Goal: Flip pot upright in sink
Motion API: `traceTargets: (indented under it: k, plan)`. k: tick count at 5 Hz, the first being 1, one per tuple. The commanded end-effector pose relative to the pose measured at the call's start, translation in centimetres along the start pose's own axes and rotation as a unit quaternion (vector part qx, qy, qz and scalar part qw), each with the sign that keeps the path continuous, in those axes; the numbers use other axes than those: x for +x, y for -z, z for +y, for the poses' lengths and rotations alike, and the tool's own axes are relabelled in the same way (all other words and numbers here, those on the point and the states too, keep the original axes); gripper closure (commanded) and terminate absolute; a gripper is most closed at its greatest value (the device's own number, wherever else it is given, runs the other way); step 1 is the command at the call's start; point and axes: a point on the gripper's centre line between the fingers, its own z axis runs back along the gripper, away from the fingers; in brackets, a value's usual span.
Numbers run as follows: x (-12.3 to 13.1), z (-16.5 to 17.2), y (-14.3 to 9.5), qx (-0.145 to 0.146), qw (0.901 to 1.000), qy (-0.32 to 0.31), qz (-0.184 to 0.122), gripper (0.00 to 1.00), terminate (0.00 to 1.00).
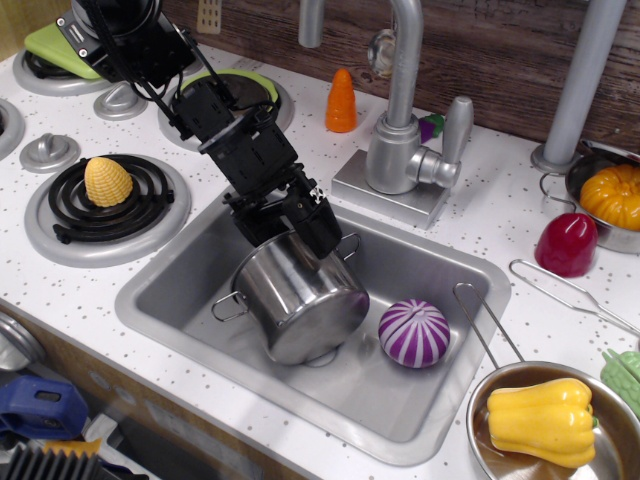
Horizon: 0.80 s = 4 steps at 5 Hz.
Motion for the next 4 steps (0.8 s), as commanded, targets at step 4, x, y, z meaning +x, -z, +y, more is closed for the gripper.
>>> traceTargets:
  k: [4]
  plan:
    - [0.67,-0.3,-0.55,-0.019,0.9992,0.007,-0.034,1.0,0.0]
